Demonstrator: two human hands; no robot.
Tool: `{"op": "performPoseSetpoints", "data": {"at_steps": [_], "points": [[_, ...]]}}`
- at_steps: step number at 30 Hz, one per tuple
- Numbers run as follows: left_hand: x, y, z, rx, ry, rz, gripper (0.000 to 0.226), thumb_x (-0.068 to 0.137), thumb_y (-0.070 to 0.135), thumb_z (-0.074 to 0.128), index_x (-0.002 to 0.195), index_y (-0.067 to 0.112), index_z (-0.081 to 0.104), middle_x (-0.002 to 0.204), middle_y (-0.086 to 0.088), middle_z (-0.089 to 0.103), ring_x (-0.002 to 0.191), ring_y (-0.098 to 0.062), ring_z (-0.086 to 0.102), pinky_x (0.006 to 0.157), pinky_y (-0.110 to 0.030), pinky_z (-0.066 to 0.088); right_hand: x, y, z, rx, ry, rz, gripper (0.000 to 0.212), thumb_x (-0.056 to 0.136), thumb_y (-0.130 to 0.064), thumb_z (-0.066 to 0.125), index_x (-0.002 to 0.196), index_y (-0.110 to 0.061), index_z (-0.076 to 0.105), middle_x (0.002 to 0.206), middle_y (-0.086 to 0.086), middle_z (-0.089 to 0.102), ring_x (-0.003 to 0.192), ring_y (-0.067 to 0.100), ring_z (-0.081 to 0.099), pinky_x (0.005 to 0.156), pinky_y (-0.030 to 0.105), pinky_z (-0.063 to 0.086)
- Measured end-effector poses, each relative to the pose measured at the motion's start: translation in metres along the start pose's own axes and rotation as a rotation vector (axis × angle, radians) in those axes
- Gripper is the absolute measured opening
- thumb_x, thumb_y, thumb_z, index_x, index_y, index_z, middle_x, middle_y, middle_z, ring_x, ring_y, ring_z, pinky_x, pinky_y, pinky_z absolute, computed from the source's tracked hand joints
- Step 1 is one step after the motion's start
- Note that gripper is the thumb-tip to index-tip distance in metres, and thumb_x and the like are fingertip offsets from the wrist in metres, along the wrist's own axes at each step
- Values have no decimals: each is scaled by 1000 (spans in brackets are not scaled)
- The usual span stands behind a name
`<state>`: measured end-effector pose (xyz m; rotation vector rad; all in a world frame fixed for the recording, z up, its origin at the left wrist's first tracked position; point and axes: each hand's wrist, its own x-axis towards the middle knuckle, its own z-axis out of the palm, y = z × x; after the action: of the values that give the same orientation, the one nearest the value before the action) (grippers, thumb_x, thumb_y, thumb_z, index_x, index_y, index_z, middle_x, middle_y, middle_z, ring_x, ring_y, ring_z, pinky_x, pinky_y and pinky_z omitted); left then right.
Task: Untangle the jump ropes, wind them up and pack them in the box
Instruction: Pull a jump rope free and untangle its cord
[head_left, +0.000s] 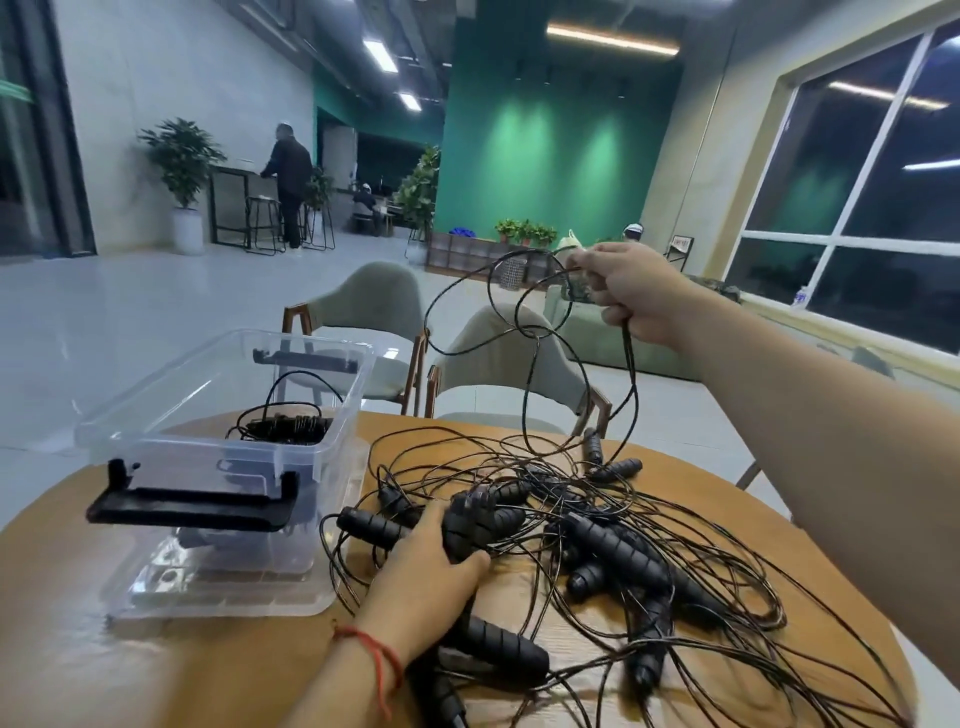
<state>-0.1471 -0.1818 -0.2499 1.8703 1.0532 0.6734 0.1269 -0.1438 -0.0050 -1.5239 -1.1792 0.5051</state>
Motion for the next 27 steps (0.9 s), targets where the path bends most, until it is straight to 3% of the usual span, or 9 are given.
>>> {"op": "performPoseSetpoints", "data": {"at_steps": [4,6,8,11,14,17,19,23,27], "points": [[18,23,9,-2,-19,-1,33,101,37,65,127,33,46,106,17,58,84,7,49,75,-24,42,-14,-33,-13,-5,16,-68,18,106,-26,66,90,-21,63,66,-3,37,48,10,25,36,19,18],[27,42,4,-1,-61,-18,49,104,43,62,146,29,40,109,15,55,83,5,50,72,-22,43,-26,-52,-19,8,-14,-115,18,105,-26,68,89,-21,62,63,-4,38,47,11,25,37,21,17],[31,67,-6,-30,-47,-13,68,102,59,57,157,28,32,129,8,57,102,-7,61,82,-29,51,-41,-71,-30,33,-24,-160,14,104,-26,69,93,-19,64,62,-6,39,47,10,26,35,21,20],[32,113,-28,-313,-24,78,90,90,79,58,161,30,29,157,4,44,141,-23,47,116,-46,39,-57,-96,-43,62,-16,-189,12,104,-28,70,95,-20,66,63,-6,39,51,10,25,34,21,21],[20,163,-45,-684,-58,205,96,85,73,71,160,28,31,148,10,51,142,-20,48,117,-50,42,-81,-116,-51,64,-58,-220,12,104,-29,70,98,-19,66,65,-5,37,52,10,26,35,22,22],[5,202,-59,-820,-42,312,108,81,66,79,165,29,24,148,6,52,139,-22,50,113,-53,46,-103,-139,-54,89,-81,-254,11,104,-26,69,104,-16,65,64,-5,35,53,10,24,35,23,21],[-8,225,-67,-843,-74,357,98,85,66,75,164,29,29,157,2,48,140,-25,50,114,-55,46,-118,-160,-60,91,-67,-286,14,104,-26,70,109,-15,65,63,-6,36,53,9,25,37,23,19],[-32,259,-79,-859,-74,425,45,104,60,51,139,31,50,147,1,53,137,-24,53,108,-53,52,-144,-195,-69,98,-56,-335,11,102,-27,72,98,-19,65,63,-7,37,53,10,25,39,23,20],[-57,298,-96,-964,-42,419,53,112,50,36,158,22,37,157,-2,51,136,-25,56,108,-57,52,-174,-233,-82,144,-48,-413,8,103,-25,70,100,-19,66,65,-5,39,52,9,27,39,22,21]]}}
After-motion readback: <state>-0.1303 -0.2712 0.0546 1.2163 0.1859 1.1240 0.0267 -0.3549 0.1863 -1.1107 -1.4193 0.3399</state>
